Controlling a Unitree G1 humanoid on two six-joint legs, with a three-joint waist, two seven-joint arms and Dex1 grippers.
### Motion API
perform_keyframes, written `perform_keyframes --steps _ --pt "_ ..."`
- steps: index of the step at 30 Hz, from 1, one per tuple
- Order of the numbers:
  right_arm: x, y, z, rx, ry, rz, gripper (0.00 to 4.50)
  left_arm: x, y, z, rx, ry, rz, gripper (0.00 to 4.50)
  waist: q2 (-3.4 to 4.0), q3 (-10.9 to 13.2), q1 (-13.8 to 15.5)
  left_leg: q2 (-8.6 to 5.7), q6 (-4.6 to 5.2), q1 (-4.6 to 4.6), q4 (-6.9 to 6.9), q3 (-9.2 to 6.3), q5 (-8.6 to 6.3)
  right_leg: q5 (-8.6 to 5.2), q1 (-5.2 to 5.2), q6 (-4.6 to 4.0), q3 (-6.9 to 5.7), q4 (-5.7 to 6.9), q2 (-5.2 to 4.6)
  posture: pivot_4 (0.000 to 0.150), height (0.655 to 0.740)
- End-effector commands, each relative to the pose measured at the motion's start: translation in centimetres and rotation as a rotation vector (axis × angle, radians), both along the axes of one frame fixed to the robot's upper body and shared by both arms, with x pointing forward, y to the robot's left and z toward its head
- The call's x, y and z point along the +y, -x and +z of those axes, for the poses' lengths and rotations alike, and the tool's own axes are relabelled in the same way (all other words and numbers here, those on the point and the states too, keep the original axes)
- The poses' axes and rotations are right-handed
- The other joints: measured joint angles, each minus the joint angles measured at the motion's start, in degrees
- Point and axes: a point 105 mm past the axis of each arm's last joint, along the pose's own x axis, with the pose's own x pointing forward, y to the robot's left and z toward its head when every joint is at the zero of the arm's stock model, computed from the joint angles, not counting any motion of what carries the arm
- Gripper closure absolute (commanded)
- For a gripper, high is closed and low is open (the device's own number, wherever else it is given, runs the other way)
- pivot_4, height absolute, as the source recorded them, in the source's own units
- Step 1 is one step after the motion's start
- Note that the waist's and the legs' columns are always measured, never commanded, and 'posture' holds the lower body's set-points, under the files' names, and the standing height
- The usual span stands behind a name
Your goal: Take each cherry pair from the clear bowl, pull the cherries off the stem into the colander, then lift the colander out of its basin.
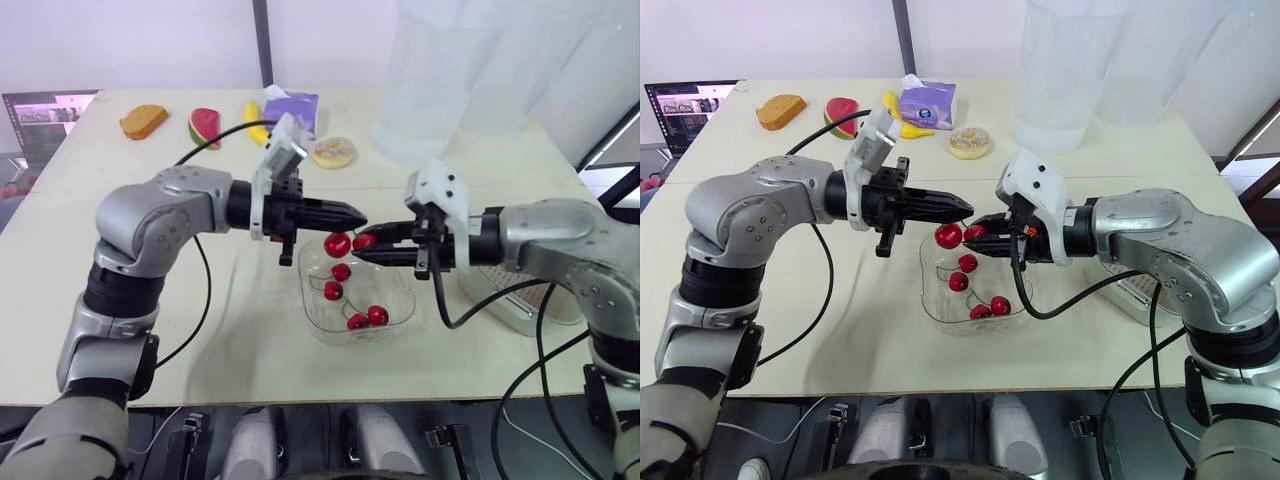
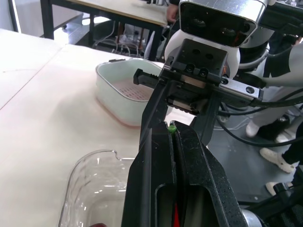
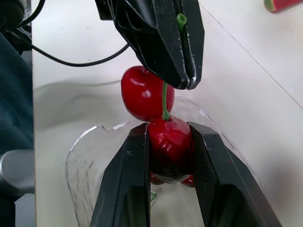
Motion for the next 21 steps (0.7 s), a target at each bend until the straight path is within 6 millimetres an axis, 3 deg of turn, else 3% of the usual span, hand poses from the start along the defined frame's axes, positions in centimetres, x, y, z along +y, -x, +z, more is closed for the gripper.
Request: perform_keyframes --steps 1,7,14,21 --pt "0.4 0.4 1.1 -0.050 -0.015 0.023 3.37 0.0 0.3 0.5 -0.035 0.005 -0.010 4.50 0.00 0.00 0.00 0.00 0.00 0.00 0.00 0.00 0.00 0.00 0.00 0.00 0.00 0.00 0.00 0.150 0.7400" --pt "-0.1 0.3 0.2 -0.033 0.029 0.000 3.37 -0.1 0.3 0.5 -0.038 0.005 -0.010 4.50 0.00 0.00 0.00 0.00 0.00 0.00 0.00 0.00 0.00 0.00 0.00 0.00 0.00 0.00 0.00 0.150 0.7400" --pt "-2.4 0.4 -4.1 0.079 0.119 -0.071 3.37 -0.3 0.3 0.5 -0.036 0.009 -0.009 4.50 -0.06 0.04 0.24 0.00 0.01 -0.02 0.00 0.00 -0.01 0.00 0.02 0.00 0.00 -0.04 0.00 0.150 0.7400" --pt "-3.2 0.7 -4.8 0.095 0.111 -0.093 3.37 -0.3 0.4 0.6 -0.036 0.015 -0.004 4.50 -0.06 0.04 -0.07 0.02 -0.01 -0.01 -0.01 -0.01 0.01 0.00 0.01 0.01 0.01 -0.04 0.05 0.150 0.7400"
